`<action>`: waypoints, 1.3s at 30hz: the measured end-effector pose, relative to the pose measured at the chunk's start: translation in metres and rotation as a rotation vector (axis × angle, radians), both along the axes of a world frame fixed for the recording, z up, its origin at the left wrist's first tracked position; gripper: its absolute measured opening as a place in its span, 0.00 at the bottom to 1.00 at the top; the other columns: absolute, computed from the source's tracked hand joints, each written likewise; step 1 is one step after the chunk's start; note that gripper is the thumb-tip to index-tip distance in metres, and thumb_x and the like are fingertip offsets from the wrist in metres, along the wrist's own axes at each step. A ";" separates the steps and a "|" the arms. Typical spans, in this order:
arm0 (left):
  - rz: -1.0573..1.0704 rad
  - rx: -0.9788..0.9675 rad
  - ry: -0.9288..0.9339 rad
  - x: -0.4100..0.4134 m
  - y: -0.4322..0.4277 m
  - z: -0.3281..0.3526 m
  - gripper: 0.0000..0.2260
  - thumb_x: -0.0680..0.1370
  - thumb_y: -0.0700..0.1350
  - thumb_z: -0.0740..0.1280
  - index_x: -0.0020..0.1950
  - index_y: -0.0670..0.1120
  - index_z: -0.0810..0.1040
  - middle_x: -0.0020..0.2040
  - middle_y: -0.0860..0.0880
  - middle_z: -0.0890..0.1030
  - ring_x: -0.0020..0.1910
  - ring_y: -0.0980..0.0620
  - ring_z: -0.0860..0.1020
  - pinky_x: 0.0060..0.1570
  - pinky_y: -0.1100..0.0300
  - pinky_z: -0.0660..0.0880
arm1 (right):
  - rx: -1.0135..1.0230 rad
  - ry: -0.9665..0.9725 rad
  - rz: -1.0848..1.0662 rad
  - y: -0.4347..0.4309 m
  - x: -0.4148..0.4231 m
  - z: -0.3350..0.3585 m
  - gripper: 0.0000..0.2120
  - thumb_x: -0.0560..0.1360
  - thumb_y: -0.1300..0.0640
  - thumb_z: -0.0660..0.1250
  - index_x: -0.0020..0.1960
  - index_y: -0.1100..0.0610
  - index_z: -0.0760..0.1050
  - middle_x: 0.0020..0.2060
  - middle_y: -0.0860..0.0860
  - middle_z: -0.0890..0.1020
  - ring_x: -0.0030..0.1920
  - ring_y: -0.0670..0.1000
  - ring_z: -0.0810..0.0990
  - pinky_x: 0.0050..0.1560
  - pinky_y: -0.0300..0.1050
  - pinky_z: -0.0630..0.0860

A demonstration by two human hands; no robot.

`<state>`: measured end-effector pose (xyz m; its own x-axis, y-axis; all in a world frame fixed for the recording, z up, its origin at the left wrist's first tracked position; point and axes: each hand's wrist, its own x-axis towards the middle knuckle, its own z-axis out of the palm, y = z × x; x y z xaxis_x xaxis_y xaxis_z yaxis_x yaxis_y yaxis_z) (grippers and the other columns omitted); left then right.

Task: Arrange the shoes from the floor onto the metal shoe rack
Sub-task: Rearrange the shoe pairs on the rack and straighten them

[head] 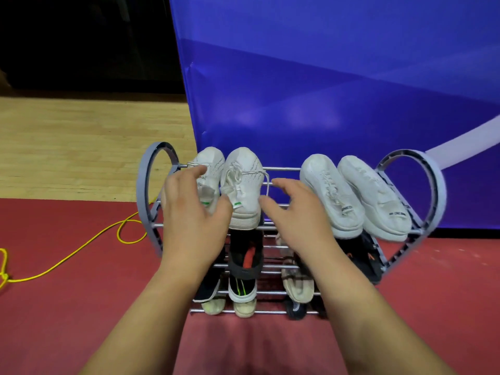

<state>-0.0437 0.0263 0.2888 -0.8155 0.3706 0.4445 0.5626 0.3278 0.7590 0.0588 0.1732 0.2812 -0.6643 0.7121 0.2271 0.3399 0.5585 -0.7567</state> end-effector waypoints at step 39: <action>-0.309 -0.439 -0.424 0.152 0.123 -0.083 0.08 0.75 0.48 0.65 0.38 0.45 0.76 0.33 0.51 0.79 0.36 0.50 0.76 0.38 0.55 0.72 | -0.552 -0.445 -0.118 0.125 0.212 -0.065 0.09 0.76 0.56 0.64 0.40 0.60 0.78 0.29 0.55 0.81 0.26 0.52 0.76 0.30 0.43 0.71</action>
<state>0.1080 0.1489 0.2056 -0.7137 0.6874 -0.1347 0.3634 0.5277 0.7678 0.2707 0.2984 0.2165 -0.5213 0.7179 -0.4613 0.7163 0.0743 -0.6938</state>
